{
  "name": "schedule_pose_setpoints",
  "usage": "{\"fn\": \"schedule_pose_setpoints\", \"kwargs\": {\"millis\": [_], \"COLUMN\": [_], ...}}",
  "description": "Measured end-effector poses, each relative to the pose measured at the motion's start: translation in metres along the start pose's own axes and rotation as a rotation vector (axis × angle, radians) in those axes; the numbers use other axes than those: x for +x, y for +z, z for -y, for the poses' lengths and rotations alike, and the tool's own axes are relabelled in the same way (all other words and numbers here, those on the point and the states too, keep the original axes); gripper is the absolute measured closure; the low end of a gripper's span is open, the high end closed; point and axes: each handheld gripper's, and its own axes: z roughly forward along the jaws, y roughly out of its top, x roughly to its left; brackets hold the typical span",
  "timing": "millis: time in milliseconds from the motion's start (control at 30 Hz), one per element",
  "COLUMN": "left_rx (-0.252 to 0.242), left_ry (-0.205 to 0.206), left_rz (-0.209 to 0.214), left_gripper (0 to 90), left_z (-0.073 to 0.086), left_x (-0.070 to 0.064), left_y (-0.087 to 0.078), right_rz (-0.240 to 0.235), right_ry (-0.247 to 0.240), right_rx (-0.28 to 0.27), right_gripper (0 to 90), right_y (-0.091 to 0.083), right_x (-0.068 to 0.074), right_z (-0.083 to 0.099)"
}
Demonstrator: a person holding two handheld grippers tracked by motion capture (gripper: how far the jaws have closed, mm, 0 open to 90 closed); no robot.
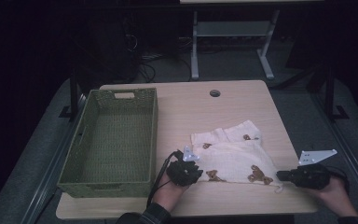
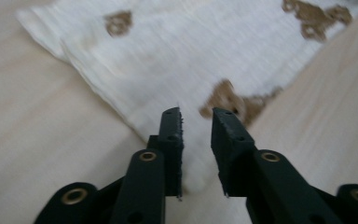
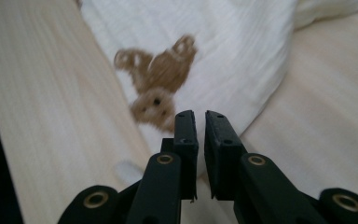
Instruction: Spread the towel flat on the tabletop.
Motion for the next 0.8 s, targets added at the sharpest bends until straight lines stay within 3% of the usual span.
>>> {"fn": "schedule_pose_setpoints", "kwargs": {"millis": [267, 367, 533, 633, 800], "left_rx": [-0.033, -0.046, -0.022, -0.024, -0.023], "left_ry": [-0.008, -0.037, -0.050, -0.058, -0.060], "left_rz": [-0.087, -0.111, -0.166, -0.202, -0.210], "left_gripper": [67.1, 67.0, 66.0, 65.4, 64.6], "left_z": [-0.033, -0.043, -0.054, -0.060, -0.066], "left_x": [0.028, 0.040, 0.060, 0.071, 0.084], "left_y": [0.012, 0.019, 0.032, 0.037, 0.051], "right_rz": [0.045, 0.054, 0.046, 0.051, 0.071], "right_ry": [-0.002, -0.002, 0.007, 0.012, 0.010], "right_rx": [-0.072, -0.092, -0.123, -0.115, -0.091], "right_gripper": [76.2, 76.2, 76.0, 76.0, 75.2], "right_y": [0.006, 0.013, 0.033, 0.048, 0.064], "right_x": [-0.022, -0.032, -0.052, -0.064, -0.085], "right_z": [-0.035, -0.052, -0.078, -0.089, -0.108]}}
